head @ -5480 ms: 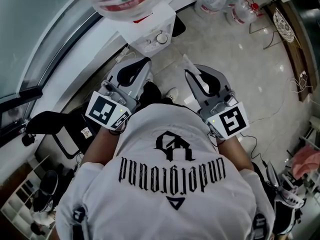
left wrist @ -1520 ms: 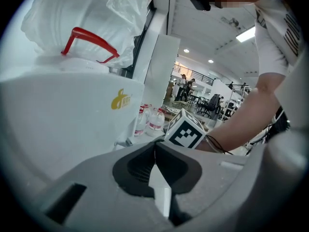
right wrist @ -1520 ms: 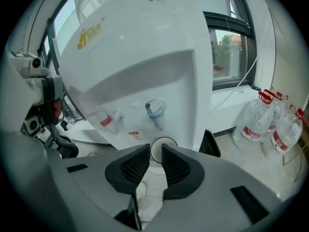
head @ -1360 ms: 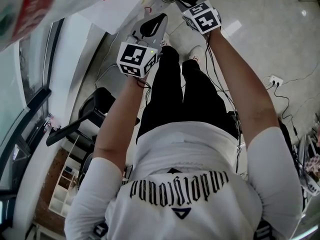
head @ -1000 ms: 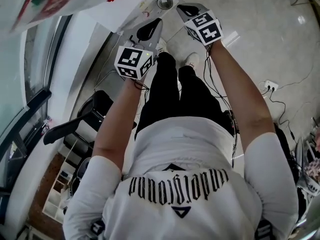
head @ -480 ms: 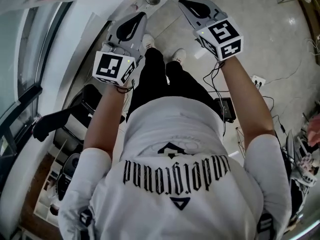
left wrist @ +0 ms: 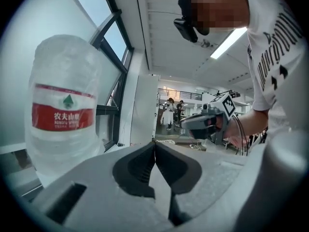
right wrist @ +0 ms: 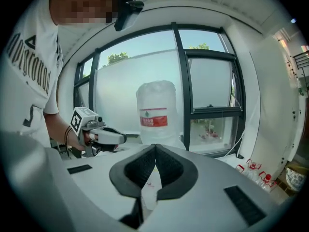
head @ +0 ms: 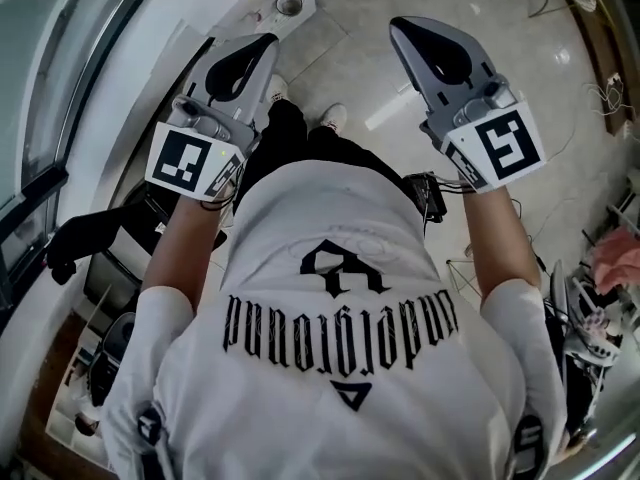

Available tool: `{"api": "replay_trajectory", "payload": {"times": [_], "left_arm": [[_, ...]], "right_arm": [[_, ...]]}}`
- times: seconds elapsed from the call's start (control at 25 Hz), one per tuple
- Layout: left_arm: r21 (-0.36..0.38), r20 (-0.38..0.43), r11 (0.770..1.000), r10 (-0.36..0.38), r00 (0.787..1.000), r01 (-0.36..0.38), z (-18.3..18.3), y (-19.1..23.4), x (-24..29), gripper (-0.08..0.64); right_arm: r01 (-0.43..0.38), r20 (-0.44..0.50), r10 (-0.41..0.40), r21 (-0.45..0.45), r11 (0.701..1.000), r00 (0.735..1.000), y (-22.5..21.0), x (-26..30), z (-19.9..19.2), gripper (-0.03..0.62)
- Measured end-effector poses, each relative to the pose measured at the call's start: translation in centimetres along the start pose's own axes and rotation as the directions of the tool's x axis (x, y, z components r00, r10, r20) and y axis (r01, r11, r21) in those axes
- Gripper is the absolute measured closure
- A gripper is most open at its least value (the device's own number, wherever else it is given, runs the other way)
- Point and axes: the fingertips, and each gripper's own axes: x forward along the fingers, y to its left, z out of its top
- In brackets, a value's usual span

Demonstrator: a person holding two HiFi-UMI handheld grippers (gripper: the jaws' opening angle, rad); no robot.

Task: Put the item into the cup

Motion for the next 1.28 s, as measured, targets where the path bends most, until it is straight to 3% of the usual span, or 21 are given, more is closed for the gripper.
{"api": "replay_trajectory", "payload": {"times": [0.24, 0.4, 0.68, 0.92, 1.28], "left_arm": [[0.024, 0.052, 1.000, -0.013, 0.999, 0.012, 5.0, -2.6, -1.8, 0.543], [0.010, 0.091, 1.000, 0.020, 0.996, -0.021, 8.0, -3.1, -3.1, 0.544], [-0.002, 0.178, 1.000, 0.001, 0.984, -0.001, 13.4, -4.9, -4.7, 0.545], [0.008, 0.183, 0.999, 0.031, 0.983, -0.033, 14.8, -6.4, -6.1, 0.545], [-0.032, 0.140, 0.994, 0.105, 0.984, -0.102, 13.1, -7.1, -10.1, 0.545]], "right_arm": [[0.028, 0.071, -0.023, -0.058, 0.998, 0.997, 1.3, -4.9, 5.4, 0.577], [0.049, 0.113, -0.042, -0.057, 0.997, 0.993, 2.4, -7.4, 7.2, 0.577], [0.105, 0.197, -0.095, -0.043, 0.994, 0.976, 2.9, -11.4, 10.6, 0.577], [0.082, 0.225, -0.074, -0.028, 0.996, 0.972, 3.7, -12.9, 11.4, 0.577], [-0.026, 0.214, 0.031, -0.024, 0.999, 0.976, 6.8, -10.9, 11.0, 0.577]]}}
